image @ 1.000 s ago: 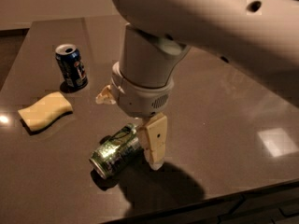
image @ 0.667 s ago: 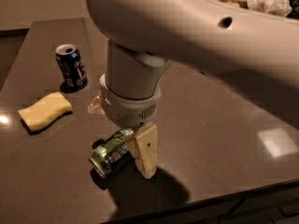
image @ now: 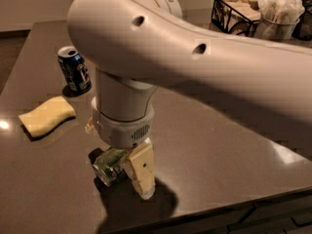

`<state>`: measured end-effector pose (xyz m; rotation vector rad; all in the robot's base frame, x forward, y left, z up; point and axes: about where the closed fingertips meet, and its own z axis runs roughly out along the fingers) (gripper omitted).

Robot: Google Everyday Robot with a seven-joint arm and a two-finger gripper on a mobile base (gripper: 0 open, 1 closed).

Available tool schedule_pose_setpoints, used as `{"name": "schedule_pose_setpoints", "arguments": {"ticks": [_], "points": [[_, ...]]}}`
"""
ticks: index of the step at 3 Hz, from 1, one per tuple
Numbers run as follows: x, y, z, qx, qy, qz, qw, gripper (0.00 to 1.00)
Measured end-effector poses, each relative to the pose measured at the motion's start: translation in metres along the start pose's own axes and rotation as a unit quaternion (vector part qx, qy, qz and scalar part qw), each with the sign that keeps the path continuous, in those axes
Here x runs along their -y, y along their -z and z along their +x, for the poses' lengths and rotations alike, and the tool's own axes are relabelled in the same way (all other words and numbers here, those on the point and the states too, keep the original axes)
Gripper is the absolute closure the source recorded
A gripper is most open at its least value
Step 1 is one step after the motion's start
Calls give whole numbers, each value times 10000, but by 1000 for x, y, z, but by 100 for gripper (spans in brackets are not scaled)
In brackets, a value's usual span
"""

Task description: Place green can upright

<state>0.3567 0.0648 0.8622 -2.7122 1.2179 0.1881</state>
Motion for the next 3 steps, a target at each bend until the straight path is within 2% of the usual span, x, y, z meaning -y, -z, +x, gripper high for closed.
{"name": "schedule_pose_setpoints", "arguments": {"ticks": [1,2,3], "points": [[1,-11,3,-29,-46,-86,9999,18],[1,-11,5,-60,-67,-67,9999,42],[1,-2,7,58,-112,11,9999,65]]}}
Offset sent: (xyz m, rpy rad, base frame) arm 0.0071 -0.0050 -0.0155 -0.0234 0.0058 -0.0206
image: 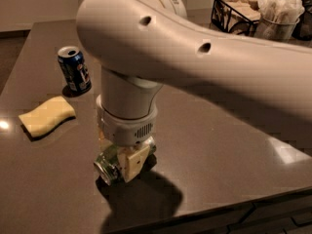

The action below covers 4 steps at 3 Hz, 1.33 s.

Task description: Place green can upright

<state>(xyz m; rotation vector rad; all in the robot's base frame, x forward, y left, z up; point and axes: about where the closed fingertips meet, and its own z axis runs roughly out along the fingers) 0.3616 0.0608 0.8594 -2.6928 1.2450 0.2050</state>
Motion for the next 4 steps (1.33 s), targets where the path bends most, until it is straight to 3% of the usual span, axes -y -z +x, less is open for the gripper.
{"name": "schedule_pose_setpoints", "arguments": {"ticks": [1,2,3,4], "points": [[5,25,14,679,-113,199,9974,88],[18,60,15,1778,-60,408,9832,100],[32,82,14,2835,-121,622,9569,100],[45,104,8,3679,-301,955,9245,100]]}}
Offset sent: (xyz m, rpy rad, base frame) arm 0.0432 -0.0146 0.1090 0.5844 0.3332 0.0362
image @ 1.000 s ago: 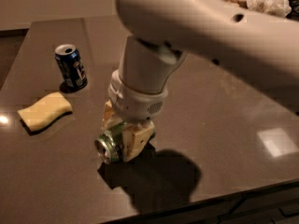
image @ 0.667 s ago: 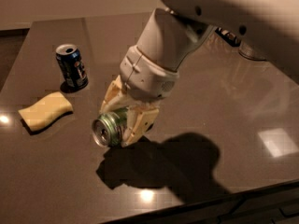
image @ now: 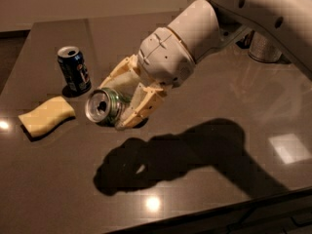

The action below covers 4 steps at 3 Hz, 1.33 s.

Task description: Place green can upright

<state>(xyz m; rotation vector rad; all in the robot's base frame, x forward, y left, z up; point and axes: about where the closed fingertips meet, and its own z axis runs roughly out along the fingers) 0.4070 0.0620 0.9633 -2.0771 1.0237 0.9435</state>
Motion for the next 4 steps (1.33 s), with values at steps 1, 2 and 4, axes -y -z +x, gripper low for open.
{"name": "schedule_pose_setpoints", "arguments": {"ticks": [1,2,4], "points": [[12,8,-3,474,-376,545,9967,100],[22,15,5,716,-927,1030,9878,100],[31,15,19,855,-1646,1278,9743,100]]}}
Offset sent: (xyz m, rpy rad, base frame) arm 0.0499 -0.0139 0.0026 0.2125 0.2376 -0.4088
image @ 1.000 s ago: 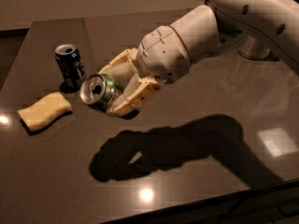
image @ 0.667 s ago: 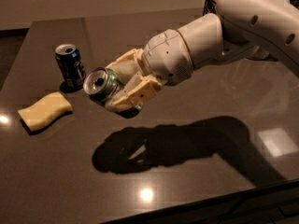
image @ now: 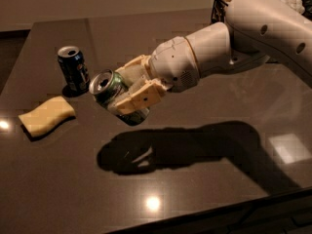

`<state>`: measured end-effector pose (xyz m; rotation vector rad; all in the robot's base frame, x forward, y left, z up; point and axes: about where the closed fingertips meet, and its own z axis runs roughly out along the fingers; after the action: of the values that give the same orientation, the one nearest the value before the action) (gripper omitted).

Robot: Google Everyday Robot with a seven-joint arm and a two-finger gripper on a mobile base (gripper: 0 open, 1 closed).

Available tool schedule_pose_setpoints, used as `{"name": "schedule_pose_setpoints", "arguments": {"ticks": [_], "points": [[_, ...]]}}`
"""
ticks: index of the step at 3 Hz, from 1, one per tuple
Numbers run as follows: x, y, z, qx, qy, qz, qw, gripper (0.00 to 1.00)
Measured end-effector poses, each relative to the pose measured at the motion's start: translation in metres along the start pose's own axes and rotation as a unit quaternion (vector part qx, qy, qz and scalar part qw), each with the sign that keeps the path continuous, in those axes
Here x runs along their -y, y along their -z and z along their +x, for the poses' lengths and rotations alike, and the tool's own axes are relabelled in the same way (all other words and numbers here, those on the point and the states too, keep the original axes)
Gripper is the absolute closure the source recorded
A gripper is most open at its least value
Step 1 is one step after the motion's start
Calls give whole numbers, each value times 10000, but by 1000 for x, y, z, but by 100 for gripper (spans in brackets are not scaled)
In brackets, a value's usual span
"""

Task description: Place green can upright

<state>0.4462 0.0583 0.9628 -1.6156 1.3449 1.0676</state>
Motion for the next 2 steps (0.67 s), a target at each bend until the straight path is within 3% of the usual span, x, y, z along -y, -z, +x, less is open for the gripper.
{"name": "schedule_pose_setpoints", "arguments": {"ticks": [1,2], "points": [[-3,1,-2,331,-92,13,9994,100],[-4,0,9,1260,-331,223,9912,100]]}}
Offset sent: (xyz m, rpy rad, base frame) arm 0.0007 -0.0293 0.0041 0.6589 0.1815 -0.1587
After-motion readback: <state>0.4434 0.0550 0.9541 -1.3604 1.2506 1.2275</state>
